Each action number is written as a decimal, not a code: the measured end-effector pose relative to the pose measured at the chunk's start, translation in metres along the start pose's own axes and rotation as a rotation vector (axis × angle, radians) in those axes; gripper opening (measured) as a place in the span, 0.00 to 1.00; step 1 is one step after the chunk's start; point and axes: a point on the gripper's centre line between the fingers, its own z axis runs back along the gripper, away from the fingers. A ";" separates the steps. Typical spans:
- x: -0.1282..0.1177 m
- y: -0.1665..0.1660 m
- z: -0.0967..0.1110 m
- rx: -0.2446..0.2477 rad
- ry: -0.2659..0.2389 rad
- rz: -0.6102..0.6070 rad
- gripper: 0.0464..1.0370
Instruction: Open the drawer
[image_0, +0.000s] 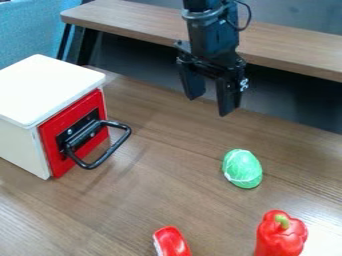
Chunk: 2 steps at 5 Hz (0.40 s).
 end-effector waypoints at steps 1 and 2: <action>-0.003 0.000 -0.010 -0.010 0.032 0.006 0.96; -0.006 0.003 -0.011 -0.029 0.042 0.030 0.96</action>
